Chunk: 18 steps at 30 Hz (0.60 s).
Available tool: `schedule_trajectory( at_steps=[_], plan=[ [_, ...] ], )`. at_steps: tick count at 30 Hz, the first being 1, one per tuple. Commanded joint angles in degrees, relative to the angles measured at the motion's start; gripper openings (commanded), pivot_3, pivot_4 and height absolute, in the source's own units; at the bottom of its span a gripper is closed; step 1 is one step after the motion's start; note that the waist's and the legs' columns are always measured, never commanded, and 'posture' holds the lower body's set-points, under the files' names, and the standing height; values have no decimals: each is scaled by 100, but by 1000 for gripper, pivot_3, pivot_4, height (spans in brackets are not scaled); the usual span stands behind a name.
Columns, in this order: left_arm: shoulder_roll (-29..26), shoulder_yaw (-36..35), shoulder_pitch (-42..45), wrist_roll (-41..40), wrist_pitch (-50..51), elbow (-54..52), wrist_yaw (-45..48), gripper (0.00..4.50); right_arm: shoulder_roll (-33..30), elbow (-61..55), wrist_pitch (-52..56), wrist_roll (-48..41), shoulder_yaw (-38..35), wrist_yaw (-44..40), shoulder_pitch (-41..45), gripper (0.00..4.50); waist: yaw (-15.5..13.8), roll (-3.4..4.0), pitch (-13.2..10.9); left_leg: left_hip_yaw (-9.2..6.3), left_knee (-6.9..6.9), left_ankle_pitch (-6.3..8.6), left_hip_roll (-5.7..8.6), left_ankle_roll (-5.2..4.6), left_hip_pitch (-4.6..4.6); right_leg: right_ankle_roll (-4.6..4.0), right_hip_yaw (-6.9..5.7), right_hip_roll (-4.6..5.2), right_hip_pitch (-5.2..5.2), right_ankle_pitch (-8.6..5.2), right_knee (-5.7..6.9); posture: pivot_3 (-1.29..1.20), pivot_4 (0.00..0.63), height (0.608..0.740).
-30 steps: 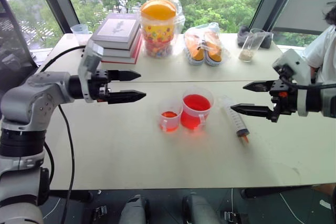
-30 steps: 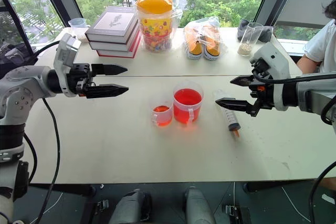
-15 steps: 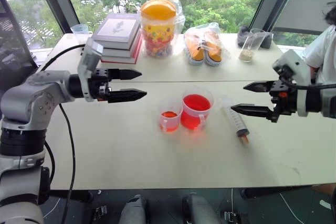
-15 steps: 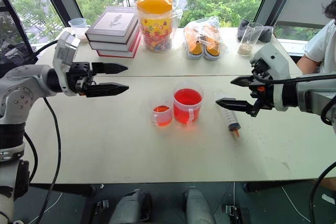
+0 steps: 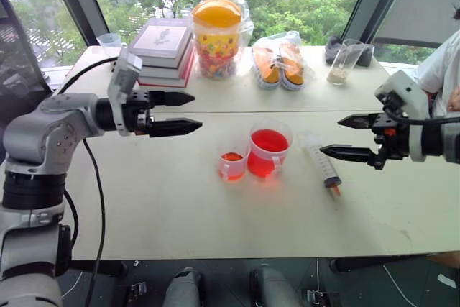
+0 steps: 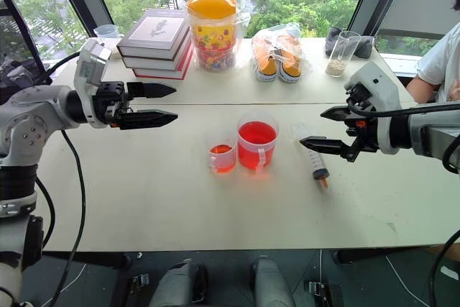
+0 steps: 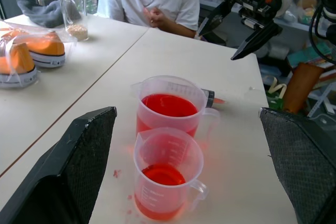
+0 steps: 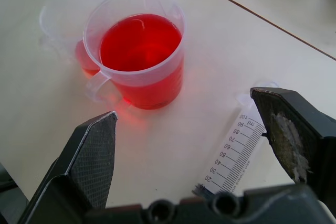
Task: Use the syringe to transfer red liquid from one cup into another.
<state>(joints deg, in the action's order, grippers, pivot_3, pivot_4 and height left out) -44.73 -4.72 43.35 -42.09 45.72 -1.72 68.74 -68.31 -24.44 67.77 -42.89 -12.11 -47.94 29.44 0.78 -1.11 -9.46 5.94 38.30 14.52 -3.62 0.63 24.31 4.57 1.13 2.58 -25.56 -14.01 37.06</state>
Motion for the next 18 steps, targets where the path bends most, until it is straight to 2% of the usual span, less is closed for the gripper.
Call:
schedule_trajectory(
  at_steps=[1, 7, 13, 18],
  plan=[
    [41, 22, 152, 36, -136, -14, 84, 4500, -112, 306, -20, 177, 49, 87, 255, 4457, 5, 0, 0, 0, 0, 0, 0, 0, 0, 1, 0, 0, 0, 0, 0, 0, 150, 740],
    [218, 194, 238, 110, -244, 135, 213, 4500, 110, 1736, 766, 755, 1448, 255, 1618, 4457, 24, 0, 0, 3, 5, 0, 0, 0, -4, -5, 5, 0, 1, -1, 2, 0, 150, 740],
    [403, 332, 381, 258, -407, 345, 332, 4500, 879, 3370, 1623, 1119, 2574, 88, 2907, 4457, 16, 1, 0, 1, 2, 0, 0, 0, 2, -4, 3, -3, -4, 0, 4, 0, 150, 740],
    [492, 354, 410, 305, -457, 370, 366, 4500, 1354, 4570, 1370, 1782, 3535, -56, 3388, 4457, -3, 1, 0, 5, -1, 0, 1, -1, 16, 13, 1, -2, -17, 9, 4, 0, 150, 740]
  ],
)
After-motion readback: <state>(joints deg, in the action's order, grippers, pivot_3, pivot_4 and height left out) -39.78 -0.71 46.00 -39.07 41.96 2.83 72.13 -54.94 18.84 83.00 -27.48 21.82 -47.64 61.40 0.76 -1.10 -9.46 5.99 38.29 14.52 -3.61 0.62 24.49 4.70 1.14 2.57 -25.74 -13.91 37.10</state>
